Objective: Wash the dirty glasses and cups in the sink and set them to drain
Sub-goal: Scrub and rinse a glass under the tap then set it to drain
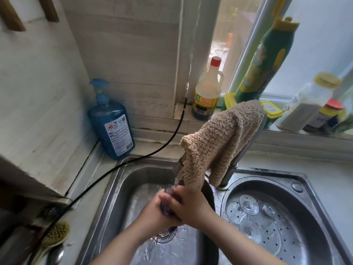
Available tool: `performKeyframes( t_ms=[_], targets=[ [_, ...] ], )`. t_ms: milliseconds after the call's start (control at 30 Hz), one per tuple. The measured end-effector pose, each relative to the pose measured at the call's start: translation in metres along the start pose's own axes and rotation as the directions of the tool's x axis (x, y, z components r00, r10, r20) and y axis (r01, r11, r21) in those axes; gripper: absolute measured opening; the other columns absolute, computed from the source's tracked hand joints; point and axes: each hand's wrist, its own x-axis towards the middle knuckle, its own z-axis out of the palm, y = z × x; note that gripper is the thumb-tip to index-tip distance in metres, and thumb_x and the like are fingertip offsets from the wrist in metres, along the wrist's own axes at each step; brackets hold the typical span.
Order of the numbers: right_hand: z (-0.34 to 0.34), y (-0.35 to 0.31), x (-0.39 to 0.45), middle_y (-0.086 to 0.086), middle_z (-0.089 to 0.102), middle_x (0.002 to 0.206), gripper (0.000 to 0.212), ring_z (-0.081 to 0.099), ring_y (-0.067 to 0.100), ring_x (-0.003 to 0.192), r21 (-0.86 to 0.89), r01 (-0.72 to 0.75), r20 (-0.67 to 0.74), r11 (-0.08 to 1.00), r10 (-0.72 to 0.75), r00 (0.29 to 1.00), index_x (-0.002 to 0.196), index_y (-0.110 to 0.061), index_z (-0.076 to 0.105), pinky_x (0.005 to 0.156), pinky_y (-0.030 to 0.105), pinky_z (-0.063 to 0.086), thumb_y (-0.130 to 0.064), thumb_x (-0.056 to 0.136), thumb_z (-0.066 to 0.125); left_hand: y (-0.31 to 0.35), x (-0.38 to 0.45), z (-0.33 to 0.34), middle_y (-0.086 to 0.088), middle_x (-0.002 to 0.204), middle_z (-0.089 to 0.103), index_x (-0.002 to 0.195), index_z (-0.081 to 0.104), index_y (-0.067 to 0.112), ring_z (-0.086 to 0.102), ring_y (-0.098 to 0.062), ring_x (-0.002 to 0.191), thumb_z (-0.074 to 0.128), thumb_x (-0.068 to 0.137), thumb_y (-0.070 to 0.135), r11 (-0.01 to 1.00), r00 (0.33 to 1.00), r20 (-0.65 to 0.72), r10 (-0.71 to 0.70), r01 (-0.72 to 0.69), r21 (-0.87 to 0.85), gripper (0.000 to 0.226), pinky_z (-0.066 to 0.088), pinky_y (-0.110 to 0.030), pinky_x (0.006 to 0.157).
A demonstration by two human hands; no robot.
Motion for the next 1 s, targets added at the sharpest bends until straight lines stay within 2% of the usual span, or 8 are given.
performKeyframes(
  t_ms=[133,233,300,400,533,667,833,1000],
  targets=[
    [-0.012,0.002,-0.012,-0.003,0.056,0.062,0.057,0.051,0.012,0.060,0.088,0.161,-0.032,0.983,-0.159,0.987,0.071,-0.021,0.059,0.060,0.028,0.041,-0.076,0.078,0.042,0.009,-0.012,-0.016,-0.006,0.083,0.066,0.109,0.056,0.000,0.063,-0.012,0.074,0.073,0.062,0.001,0.915,0.908,0.420,0.006,0.164,-0.368,0.050,0.050,-0.019,0.066],
    [0.004,-0.001,-0.003,-0.010,0.045,0.049,0.048,0.045,0.006,0.052,0.247,-0.003,-0.119,0.969,0.033,0.992,0.051,-0.029,0.049,0.060,0.024,0.040,-0.064,0.083,0.050,0.006,-0.012,-0.006,-0.014,0.088,0.064,0.106,0.064,0.013,0.057,-0.021,0.077,0.077,0.061,0.003,0.901,0.942,0.334,-0.042,0.180,-0.394,0.048,0.046,-0.026,0.065],
    [0.010,-0.003,0.008,-0.013,0.044,0.054,0.044,0.045,0.005,0.054,0.378,-0.158,-0.120,0.912,0.217,0.969,0.053,-0.030,0.043,0.069,0.028,0.049,-0.057,0.085,0.055,-0.004,-0.012,0.004,0.001,0.080,0.067,0.099,0.061,0.014,0.059,-0.012,0.073,0.078,0.062,0.000,0.994,0.998,0.052,0.029,-0.023,-0.105,0.043,0.048,-0.031,0.061],
    [0.017,-0.010,0.016,-0.014,0.044,0.057,0.036,0.042,-0.002,0.053,0.543,-0.262,-0.125,0.798,0.386,0.914,0.061,-0.031,0.042,0.058,0.012,0.043,-0.043,0.091,0.057,-0.020,-0.012,0.006,0.021,0.092,0.057,0.104,0.052,0.031,0.055,-0.003,0.084,0.075,0.052,0.026,0.839,0.952,-0.157,0.262,-0.144,0.525,0.057,0.049,-0.028,0.071],
    [0.023,-0.014,0.005,-0.010,0.050,0.059,0.041,0.055,0.012,0.063,0.317,-0.061,-0.234,0.946,0.141,0.962,0.065,-0.030,0.044,0.071,0.034,0.048,-0.066,0.084,0.041,-0.019,-0.009,0.006,0.008,0.085,0.071,0.108,0.057,0.027,0.070,-0.011,0.081,0.086,0.049,0.015,0.996,0.991,-0.124,0.043,-0.033,0.087,0.067,0.054,-0.027,0.066],
    [0.018,-0.002,-0.004,-0.004,0.065,0.080,0.059,0.063,0.012,0.076,0.164,0.072,-0.151,0.984,-0.047,0.987,0.092,-0.029,0.059,0.074,0.034,0.051,-0.075,0.084,0.022,-0.005,-0.018,-0.001,-0.012,0.080,0.071,0.095,0.071,0.010,0.066,-0.020,0.070,0.084,0.041,0.019,0.857,0.980,0.108,-0.169,0.200,-0.475,0.057,0.053,-0.033,0.068],
    [0.021,-0.011,-0.006,-0.010,0.065,0.079,0.032,0.065,0.010,0.087,0.672,-0.171,-0.089,0.721,0.308,0.947,0.088,-0.022,0.067,0.075,0.020,0.047,-0.048,0.090,0.049,0.017,-0.020,0.008,-0.015,0.084,0.070,0.087,0.075,0.003,0.068,-0.024,0.069,0.082,0.063,0.044,0.539,0.938,0.275,-0.208,0.345,-0.769,0.048,0.056,-0.031,0.061],
    [0.041,-0.029,-0.022,-0.023,0.029,0.128,0.081,0.017,-0.020,0.115,0.253,-0.064,-0.274,0.965,0.135,0.952,0.145,-0.025,0.032,0.095,-0.004,0.009,-0.074,0.082,0.021,0.030,-0.002,0.017,-0.007,0.075,0.071,0.080,0.074,0.016,0.068,-0.016,0.065,0.052,0.086,0.051,0.562,0.964,0.128,-0.235,0.242,-0.791,0.043,0.054,-0.025,0.060]
  ],
)
